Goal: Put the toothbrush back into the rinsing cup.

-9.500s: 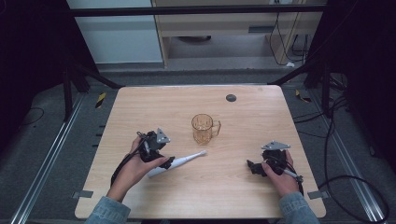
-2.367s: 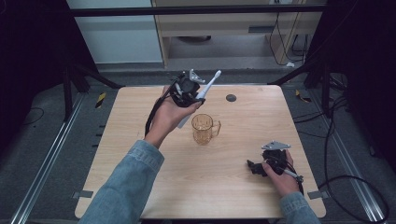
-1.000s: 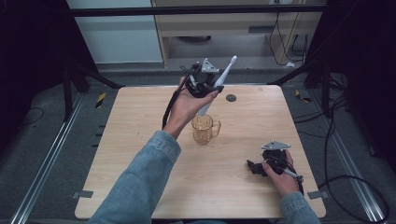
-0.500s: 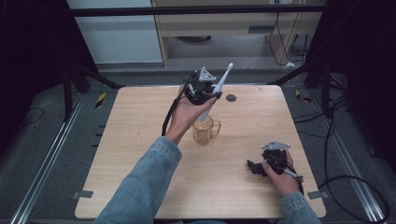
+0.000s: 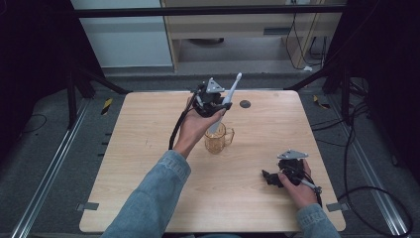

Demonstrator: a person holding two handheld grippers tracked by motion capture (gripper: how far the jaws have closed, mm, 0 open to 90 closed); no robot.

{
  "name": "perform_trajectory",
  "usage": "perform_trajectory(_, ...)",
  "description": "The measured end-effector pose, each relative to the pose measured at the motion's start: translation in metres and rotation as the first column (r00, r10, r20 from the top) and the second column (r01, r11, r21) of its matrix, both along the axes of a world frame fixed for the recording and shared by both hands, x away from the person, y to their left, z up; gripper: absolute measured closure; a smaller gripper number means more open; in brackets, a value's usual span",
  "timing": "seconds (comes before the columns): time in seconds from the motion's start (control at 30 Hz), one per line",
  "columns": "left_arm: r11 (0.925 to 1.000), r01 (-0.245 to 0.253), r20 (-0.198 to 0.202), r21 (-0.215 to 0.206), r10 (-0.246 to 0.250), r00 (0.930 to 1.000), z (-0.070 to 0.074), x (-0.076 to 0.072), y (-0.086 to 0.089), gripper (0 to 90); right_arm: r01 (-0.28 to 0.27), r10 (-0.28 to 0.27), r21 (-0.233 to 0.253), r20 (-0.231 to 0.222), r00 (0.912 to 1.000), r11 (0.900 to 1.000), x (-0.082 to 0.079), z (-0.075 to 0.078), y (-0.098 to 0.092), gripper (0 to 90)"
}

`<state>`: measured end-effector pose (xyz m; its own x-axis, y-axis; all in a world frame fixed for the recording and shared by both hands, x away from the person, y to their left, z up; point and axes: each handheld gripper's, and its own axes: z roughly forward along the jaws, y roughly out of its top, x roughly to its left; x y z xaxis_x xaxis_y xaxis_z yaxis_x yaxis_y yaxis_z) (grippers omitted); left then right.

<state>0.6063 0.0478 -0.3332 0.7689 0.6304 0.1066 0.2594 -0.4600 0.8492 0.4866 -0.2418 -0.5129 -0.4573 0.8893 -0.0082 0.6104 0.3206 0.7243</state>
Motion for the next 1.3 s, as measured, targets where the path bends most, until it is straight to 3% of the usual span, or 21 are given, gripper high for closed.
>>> perform_trajectory(0.63, 0.9997, 0.002, -0.014, -0.025, -0.002, 0.9999, -0.012, 0.001, 0.005, 66.8, 0.000, 0.000, 0.000, 0.000, 1.0000, 1.000, 0.000, 0.000, 0.000, 0.4)
perform_trajectory(1.3, 0.9998, 0.005, -0.031, -0.020, -0.006, 0.9995, -0.026, 0.000, 0.008, 66.8, 0.001, -0.001, 0.003, -0.002, 1.0000, 1.000, 0.000, 0.000, 0.000, 0.3)
